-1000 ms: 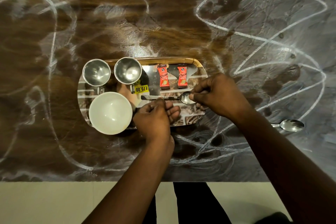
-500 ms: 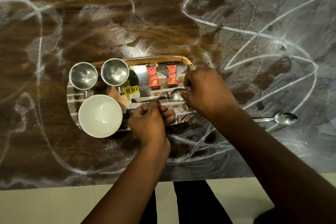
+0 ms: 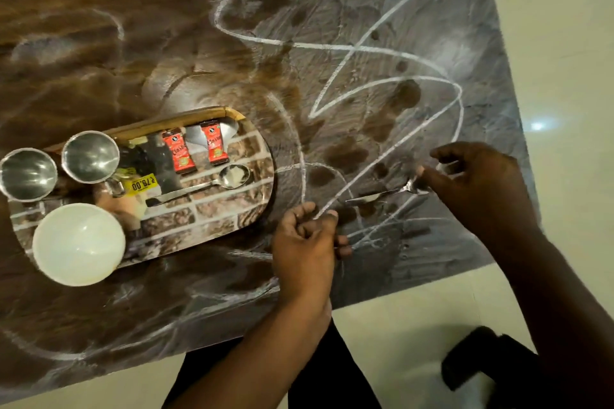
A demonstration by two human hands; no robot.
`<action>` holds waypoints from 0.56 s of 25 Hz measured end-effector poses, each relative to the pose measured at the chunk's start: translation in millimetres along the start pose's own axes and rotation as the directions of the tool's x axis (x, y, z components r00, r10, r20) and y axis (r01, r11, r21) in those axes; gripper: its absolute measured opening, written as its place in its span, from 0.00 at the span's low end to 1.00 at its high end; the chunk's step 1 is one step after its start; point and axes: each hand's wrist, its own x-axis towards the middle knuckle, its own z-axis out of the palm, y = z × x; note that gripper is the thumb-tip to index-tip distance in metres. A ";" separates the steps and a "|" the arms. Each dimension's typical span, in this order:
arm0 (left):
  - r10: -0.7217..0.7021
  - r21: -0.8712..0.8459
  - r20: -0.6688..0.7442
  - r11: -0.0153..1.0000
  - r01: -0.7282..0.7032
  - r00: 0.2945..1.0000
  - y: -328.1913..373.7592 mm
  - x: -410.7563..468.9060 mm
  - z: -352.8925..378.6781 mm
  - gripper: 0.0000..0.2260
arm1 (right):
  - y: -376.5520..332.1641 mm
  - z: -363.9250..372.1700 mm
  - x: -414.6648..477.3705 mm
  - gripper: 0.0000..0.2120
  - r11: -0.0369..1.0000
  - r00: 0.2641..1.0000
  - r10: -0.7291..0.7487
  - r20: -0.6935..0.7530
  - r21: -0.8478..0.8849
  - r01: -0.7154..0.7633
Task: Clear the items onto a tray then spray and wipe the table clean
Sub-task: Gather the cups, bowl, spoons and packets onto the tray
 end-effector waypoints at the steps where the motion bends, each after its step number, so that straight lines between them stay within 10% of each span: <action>1: -0.010 0.005 0.002 1.000 0.010 1.000 -5.9 -0.8 8.2 0.11 | 13.9 -0.6 -5.4 0.17 0.998 0.999 0.052 0.007 0.017 -0.052; 14: -0.050 -0.148 0.010 0.988 0.051 0.999 -9.3 -2.1 30.5 0.16 | 11.9 29.2 -15.6 0.06 0.759 0.963 0.269 0.017 0.612 -0.223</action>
